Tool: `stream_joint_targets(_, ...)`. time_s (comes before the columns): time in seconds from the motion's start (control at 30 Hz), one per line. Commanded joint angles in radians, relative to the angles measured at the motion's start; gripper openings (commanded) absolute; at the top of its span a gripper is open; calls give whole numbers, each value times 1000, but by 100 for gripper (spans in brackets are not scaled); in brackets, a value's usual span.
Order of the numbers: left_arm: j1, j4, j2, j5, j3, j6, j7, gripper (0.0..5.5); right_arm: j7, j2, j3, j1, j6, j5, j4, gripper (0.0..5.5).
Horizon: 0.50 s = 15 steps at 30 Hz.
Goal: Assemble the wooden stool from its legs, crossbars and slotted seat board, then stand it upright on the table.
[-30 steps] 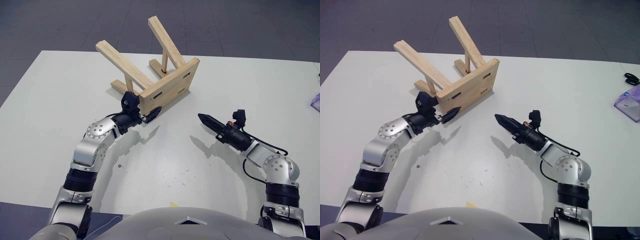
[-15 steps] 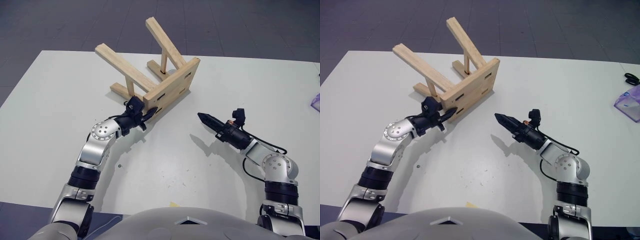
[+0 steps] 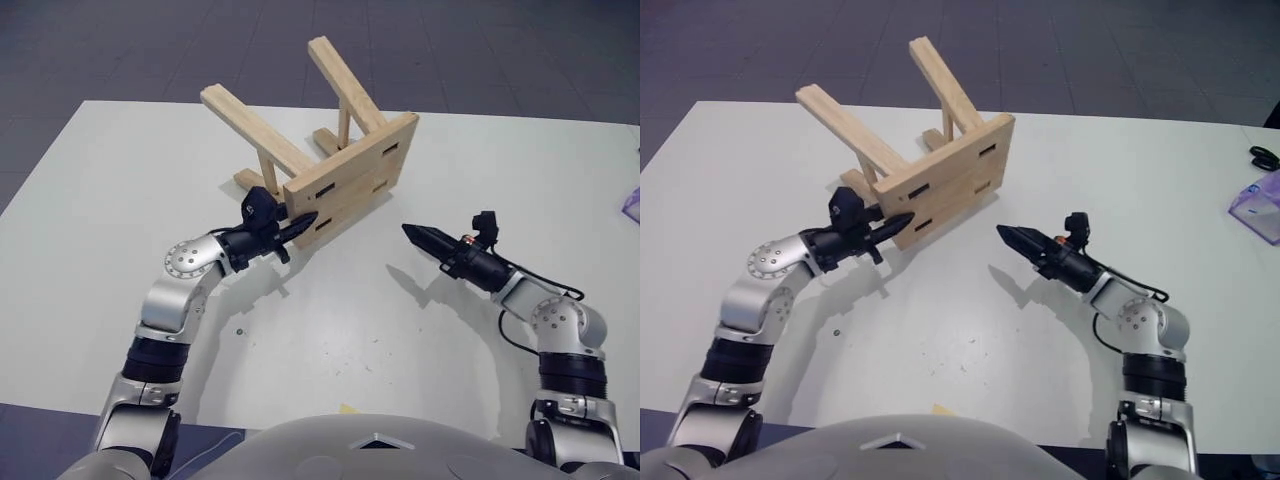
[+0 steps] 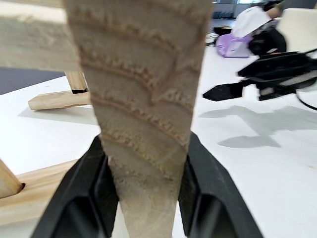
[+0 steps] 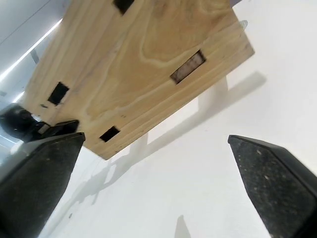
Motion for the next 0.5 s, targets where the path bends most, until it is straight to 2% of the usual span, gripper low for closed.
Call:
stream_joint_targets(0.03,19,35,92,-78,46,9,-178,135,204,-156,59,-39,-90,-111,68,540)
stream_joint_targets(0.2,39,76,156,-117,57,10,-345,135,362,-235,98,-115,-132,-167,117,540)
stream_joint_targets(0.37,46,-1,188,-175,57,62,-401,135,387,-163,158,-257,-179,-220,190,540)
stream_joint_targets(0.5,24,-17,204,-179,39,88,-426,135,500,-161,255,-275,-170,-257,185,540)
